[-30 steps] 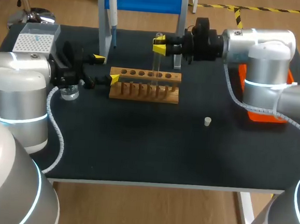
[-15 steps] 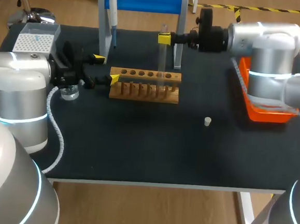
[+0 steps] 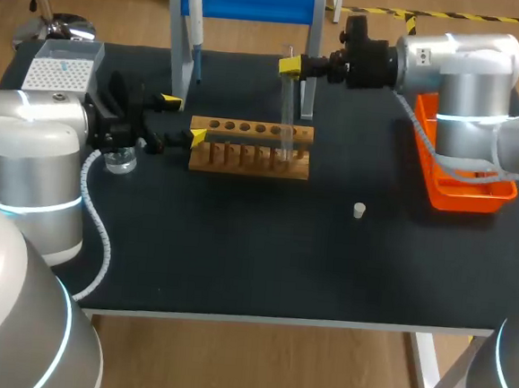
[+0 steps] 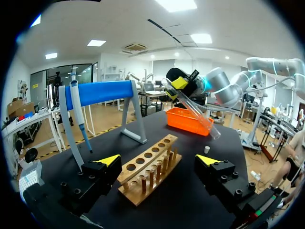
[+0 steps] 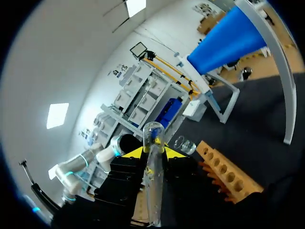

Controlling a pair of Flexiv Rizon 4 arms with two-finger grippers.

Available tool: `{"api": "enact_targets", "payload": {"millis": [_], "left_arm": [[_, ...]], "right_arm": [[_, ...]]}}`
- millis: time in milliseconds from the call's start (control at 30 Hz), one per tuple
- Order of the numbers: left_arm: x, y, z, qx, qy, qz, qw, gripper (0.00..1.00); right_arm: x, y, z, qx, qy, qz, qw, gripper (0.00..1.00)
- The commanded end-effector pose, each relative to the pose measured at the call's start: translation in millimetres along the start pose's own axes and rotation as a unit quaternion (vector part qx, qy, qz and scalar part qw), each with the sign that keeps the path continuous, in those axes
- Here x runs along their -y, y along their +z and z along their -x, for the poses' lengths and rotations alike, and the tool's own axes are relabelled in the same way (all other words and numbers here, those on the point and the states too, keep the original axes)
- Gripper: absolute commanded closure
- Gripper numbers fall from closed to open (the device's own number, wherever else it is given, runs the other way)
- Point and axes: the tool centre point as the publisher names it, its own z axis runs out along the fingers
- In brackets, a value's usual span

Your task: Invert the test tube, pick up the pipette, mount the tip to pipette, aspirate from beaker and dispense into the tube, eject the tip, return the pipette, and cap with the stopper.

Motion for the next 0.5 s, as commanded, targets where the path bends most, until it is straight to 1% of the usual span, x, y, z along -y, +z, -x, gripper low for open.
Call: {"api": "enact_targets", "payload": {"millis": [33,133,200,300,367,500], "left_arm": [[-0.5,1.2,-1.5,0.003,0.0,-0.001,1.0,0.0],[-0.5,1.2,-1.5,0.003,0.0,-0.001,1.0,0.0],[-0.5,1.2,-1.5,0.003,0.0,-0.001,1.0,0.0],[-0.5,1.2,-1.5,0.003,0.0,-0.001,1.0,0.0],[-0.5,1.2,-1.5,0.003,0.0,-0.001,1.0,0.0],[-0.5,1.2,-1.5,0.003,0.0,-0.001,1.0,0.0]], "right_arm": [[-1.2,-4.0,2.5,-0.02,0.229,-0.014,0.973,1.0],[0.6,-5.2,2.7,-0.009,0.224,-0.009,0.974,1.0],[2.4,-6.1,2.4,0.005,0.192,-0.005,0.981,1.0],[7.3,-6.9,-0.7,-0.001,0.177,-0.005,0.984,1.0],[11.4,-7.3,-1.9,0.003,0.163,-0.004,0.987,1.0],[18.7,-7.1,-3.4,-0.004,0.168,-0.008,0.986,1.0]]}}
